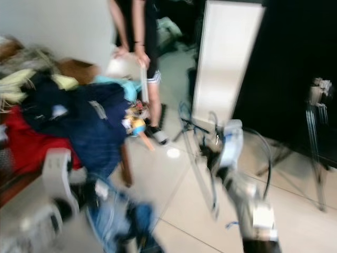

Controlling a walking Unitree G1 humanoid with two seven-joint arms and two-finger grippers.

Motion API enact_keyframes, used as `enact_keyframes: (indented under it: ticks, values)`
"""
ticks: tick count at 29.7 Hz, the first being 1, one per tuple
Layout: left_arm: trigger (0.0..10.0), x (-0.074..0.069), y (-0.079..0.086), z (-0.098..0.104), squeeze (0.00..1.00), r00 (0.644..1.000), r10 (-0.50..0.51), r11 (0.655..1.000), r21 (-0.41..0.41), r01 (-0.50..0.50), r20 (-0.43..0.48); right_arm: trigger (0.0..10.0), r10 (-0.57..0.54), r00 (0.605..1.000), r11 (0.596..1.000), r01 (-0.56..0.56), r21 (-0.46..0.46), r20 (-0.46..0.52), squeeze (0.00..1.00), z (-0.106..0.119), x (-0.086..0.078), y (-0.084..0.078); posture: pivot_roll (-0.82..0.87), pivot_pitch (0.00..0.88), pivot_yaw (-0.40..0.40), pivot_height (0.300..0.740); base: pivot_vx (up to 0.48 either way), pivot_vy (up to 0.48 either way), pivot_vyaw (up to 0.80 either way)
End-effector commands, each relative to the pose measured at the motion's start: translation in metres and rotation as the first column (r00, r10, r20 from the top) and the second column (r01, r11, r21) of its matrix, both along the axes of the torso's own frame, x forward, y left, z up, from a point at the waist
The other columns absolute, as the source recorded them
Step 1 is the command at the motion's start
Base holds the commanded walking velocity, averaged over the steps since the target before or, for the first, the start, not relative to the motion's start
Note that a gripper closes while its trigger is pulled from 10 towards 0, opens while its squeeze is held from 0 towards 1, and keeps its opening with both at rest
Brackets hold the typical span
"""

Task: Hang hanger

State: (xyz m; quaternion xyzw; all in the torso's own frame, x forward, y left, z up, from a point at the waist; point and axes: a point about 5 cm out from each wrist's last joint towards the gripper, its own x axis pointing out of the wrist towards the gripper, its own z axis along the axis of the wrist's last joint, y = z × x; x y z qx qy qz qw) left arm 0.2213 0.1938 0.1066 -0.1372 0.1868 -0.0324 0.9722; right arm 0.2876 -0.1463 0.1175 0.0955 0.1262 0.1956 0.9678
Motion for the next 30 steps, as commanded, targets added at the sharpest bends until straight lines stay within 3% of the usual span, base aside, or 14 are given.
enact_keyframes:
  ticks: [1, 3, 4, 5, 6, 9, 10, 15, 19, 21, 30]
  values:
    - [10.0, -0.003, 0.004, 0.019, 0.00, 0.994, 0.070, 0.990, -0.127, -0.058, 0.090, 10.0, 0.044, 0.997, 0.999, -0.045, 0.019, 0.058, 0.00, 0.018, -0.004, 0.008, -0.05, 0.058, -0.060, 0.740, 0.000, 0.000, -0.80]
    - [10.0, -0.003, 0.004, 0.019, 0.00, 0.994, 0.070, 0.990, -0.127, -0.058, 0.090, 10.0, 0.044, 0.997, 0.999, -0.045, 0.019, 0.058, 0.00, 0.018, -0.004, 0.008, -0.05, 0.058, -0.060, 0.740, 0.000, 0.000, -0.80]
    - [10.0, -0.006, 0.005, 0.017, 0.00, 0.991, 0.097, 0.976, -0.205, -0.077, 0.093, 10.0, 0.040, 0.998, 0.999, -0.042, 0.028, 0.048, 0.00, 0.018, -0.007, 0.007, -0.05, 0.058, -0.060, 0.740, 0.000, 0.000, -0.80]
    - [10.0, -0.006, 0.005, 0.017, 0.00, 0.991, 0.097, 0.976, -0.205, -0.077, 0.093, 10.0, 0.040, 0.998, 0.999, -0.042, 0.028, 0.048, 0.00, 0.018, -0.007, 0.007, -0.05, 0.058, -0.060, 0.740, 0.000, 0.000, -0.80]
    - [10.0, -0.008, 0.003, 0.018, 0.00, 0.990, 0.090, 0.964, -0.260, -0.059, 0.109, 10.0, 0.052, 0.998, 0.998, -0.054, 0.034, 0.039, 0.00, 0.018, -0.013, 0.006, -0.06, 0.069, -0.057, 0.740, 0.000, 0.000, -0.80]
    - [10.0, -0.008, 0.003, 0.018, 0.00, 0.990, 0.090, 0.964, -0.260, -0.059, 0.109, 10.0, 0.052, 0.998, 0.998, -0.054, 0.034, 0.039, 0.00, 0.018, -0.013, 0.006, -0.06, 0.069, -0.057, 0.740, 0.000, 0.000, -0.80]
    - [10.0, -0.005, 0.002, 0.020, 0.00, 0.986, 0.078, 0.951, -0.309, -0.029, 0.149, 10.0, 0.053, 0.998, 0.997, -0.055, 0.048, 0.038, 0.00, 0.018, -0.015, 0.008, -0.06, 0.076, -0.044, 0.740, 0.000, 0.000, -0.80]
    - [10.0, 0.001, 0.001, 0.024, 0.00, 0.974, 0.072, 0.938, -0.347, 0.007, 0.214, 10.0, 0.026, 0.999, 0.995, -0.030, 0.100, 0.047, 0.00, 0.021, -0.011, 0.010, -0.07, 0.082, -0.045, 0.740, 0.000, 0.000, -0.80]
    - [10.0, 0.003, 0.002, 0.024, 0.00, 0.969, 0.081, 0.935, -0.354, 0.006, 0.232, 10.0, 0.012, 0.999, 0.993, -0.018, 0.115, 0.050, 0.00, 0.021, -0.009, 0.010, -0.07, 0.082, -0.045, 0.740, 0.000, 0.000, -0.80]
    - [10.0, 0.003, 0.001, 0.024, 0.00, 0.964, 0.118, 0.943, -0.332, -0.033, 0.239, 10.0, 0.032, 0.998, 0.989, -0.038, 0.144, 0.045, 0.00, 0.023, -0.001, 0.019, -0.03, 0.072, -0.081, 0.740, 0.000, 0.000, -0.80]
    - [10.0, 0.000, 0.002, 0.025, 0.00, 0.960, 0.143, 0.945, -0.321, -0.060, 0.240, 10.0, 0.044, 0.999, 0.986, -0.047, 0.162, 0.020, 0.00, 0.021, -0.001, 0.021, -0.04, 0.077, -0.084, 0.740, 0.000, 0.000, -0.80]
